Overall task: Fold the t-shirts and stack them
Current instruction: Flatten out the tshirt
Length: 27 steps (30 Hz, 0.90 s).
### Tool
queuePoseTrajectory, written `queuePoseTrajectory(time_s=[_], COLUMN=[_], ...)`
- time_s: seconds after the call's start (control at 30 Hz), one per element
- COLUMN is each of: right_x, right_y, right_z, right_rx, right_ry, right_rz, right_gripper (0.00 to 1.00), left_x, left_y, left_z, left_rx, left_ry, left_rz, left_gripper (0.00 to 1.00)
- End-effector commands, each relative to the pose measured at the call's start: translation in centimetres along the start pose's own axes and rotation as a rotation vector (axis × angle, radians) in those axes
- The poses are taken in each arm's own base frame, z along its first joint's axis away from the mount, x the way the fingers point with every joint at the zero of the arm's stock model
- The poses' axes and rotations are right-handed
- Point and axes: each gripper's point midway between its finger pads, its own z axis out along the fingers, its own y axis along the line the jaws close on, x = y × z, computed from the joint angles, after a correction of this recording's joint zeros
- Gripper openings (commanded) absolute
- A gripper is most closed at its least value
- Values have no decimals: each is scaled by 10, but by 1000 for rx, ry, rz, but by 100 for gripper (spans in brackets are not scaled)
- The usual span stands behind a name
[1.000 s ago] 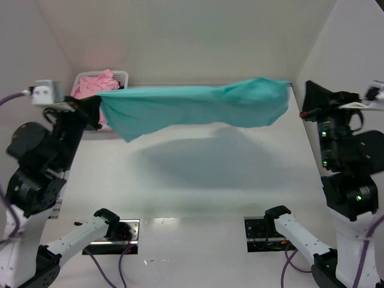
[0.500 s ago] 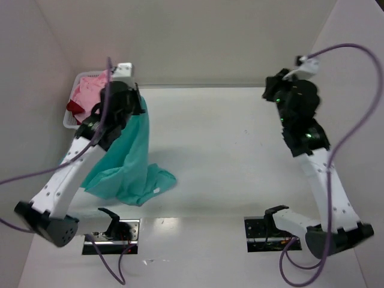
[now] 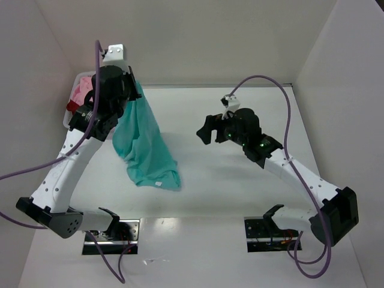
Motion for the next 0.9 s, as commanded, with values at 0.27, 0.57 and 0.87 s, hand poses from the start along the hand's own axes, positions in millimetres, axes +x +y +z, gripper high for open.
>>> queuePoseTrajectory(time_s=[0.27, 0.57, 0.87], right_x=[47, 115, 117], right_y=[137, 185, 220], right_z=[6, 58, 104], right_rx=[-294, -295, -312], right_ry=[18, 147, 164], right_rz=[-77, -226, -209], right_gripper=[90, 89, 70], left_x=[-26, -6, 6], left_y=[26, 29, 37], left_z=[-6, 8, 12], left_rx=[-150, -183, -205], left_ry=[-95, -62, -51], left_rz=[-38, -26, -63], left_gripper=[0, 0, 0])
